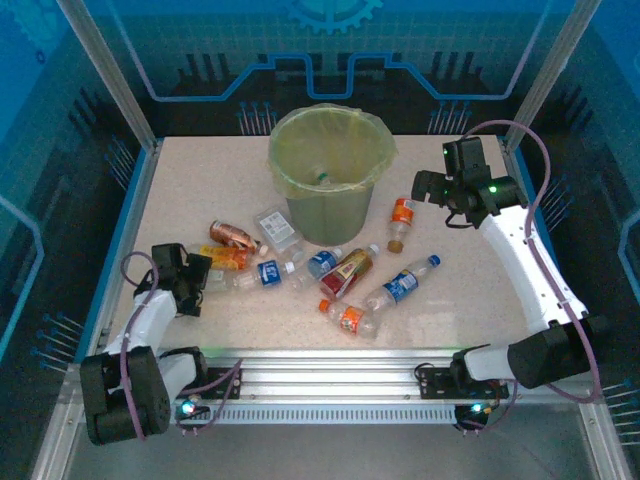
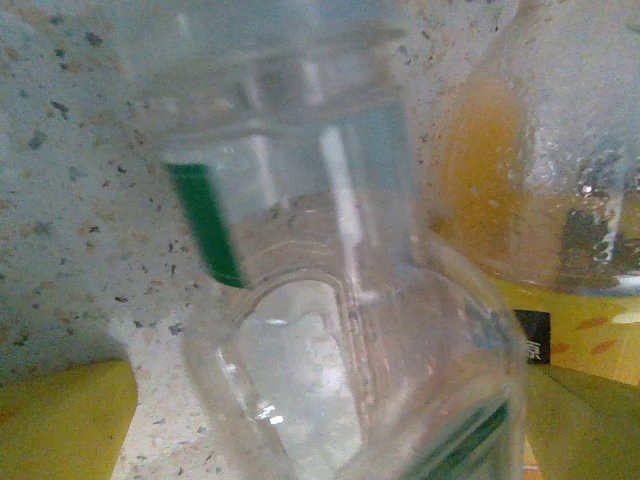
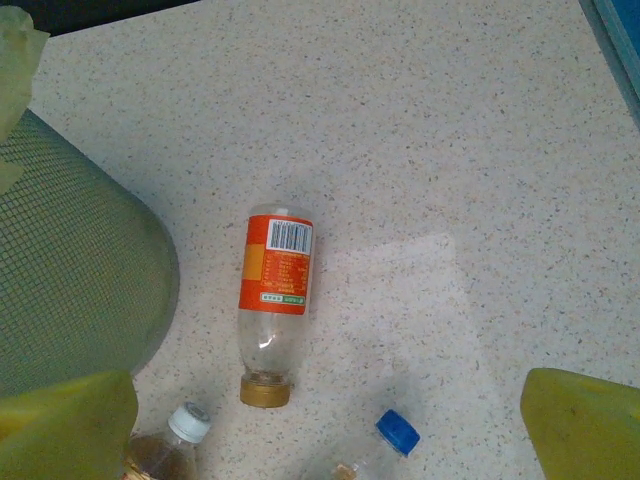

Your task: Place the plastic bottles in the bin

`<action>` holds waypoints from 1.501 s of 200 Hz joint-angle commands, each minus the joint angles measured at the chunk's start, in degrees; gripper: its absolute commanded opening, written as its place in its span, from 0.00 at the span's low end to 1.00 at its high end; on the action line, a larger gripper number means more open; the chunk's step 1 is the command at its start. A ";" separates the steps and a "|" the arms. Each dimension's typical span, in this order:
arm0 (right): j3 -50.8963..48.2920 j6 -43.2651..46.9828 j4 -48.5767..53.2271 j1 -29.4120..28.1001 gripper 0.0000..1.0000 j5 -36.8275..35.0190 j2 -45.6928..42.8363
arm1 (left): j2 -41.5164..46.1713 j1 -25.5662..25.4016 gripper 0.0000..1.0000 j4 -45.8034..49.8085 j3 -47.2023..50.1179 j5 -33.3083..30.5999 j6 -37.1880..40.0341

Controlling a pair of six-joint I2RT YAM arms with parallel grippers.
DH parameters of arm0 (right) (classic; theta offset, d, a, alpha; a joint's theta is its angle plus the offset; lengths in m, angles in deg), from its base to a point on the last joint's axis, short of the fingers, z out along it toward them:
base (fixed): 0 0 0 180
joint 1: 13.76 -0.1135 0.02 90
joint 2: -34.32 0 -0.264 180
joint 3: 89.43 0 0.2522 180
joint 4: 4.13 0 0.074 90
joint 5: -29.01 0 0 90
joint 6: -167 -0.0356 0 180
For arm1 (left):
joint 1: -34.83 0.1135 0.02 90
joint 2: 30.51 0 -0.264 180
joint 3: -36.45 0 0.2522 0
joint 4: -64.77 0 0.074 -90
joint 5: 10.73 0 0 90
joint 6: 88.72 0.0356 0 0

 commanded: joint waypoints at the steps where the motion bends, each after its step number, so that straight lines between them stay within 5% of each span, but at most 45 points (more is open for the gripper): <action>1: -0.45 -0.90 -0.98 0.56 1.00 0.44 -1.44 | -0.68 0.79 0.99 -1.27 -0.31 1.62 0.50; 35: -0.21 -1.24 -1.23 0.58 1.00 0.63 -1.05 | 0.25 0.79 0.96 -1.26 1.34 0.84 -0.76; 92: 0.64 -0.84 -1.22 0.53 1.00 0.09 -0.16 | 0.07 1.68 0.77 -3.43 5.48 -1.35 -3.81; 167: 14.81 3.97 4.73 0.54 1.00 -5.92 6.24 | 2.44 5.69 0.51 -6.31 8.82 -3.73 -6.16; 300: 15.32 2.87 2.61 0.52 1.00 -2.20 5.23 | 18.23 6.70 0.36 12.56 -4.65 -8.94 2.57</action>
